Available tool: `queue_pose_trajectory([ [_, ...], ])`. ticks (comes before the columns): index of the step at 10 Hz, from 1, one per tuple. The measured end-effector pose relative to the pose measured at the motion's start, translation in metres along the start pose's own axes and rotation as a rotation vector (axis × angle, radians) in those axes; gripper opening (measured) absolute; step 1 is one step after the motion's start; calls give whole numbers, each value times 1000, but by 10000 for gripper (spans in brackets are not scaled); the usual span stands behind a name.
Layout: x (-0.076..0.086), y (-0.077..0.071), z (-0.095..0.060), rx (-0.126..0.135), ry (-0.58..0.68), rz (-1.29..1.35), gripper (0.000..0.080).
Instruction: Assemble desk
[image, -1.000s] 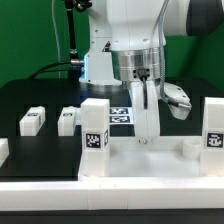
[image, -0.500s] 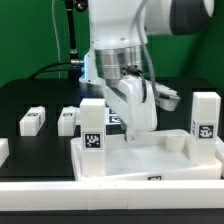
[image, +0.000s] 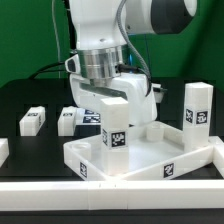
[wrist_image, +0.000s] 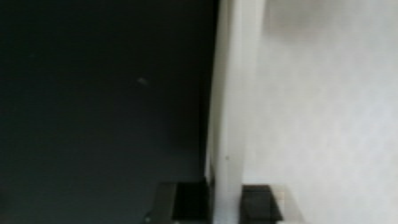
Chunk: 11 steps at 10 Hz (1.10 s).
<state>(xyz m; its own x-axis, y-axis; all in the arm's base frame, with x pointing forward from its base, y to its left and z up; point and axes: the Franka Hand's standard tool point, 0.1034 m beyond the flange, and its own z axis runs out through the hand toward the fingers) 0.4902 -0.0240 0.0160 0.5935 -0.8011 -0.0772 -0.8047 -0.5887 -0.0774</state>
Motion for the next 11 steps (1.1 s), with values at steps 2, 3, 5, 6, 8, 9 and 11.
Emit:
queue_pose_trajectory([
  [2,13,-1,-6,-49,22,-310,63],
  [3,18,-10,-8,-50,26,-475,63],
  [5,20,-14,-8,-52,56,-650,61],
  [6,20,-12,-7,-55,51,-708,61],
  [8,25,-13,-8,-71,53,-894,61],
  [9,36,-22,-11,-89,77,-1102,61],
  [11,48,-30,-12,-103,87,-1373,61],
])
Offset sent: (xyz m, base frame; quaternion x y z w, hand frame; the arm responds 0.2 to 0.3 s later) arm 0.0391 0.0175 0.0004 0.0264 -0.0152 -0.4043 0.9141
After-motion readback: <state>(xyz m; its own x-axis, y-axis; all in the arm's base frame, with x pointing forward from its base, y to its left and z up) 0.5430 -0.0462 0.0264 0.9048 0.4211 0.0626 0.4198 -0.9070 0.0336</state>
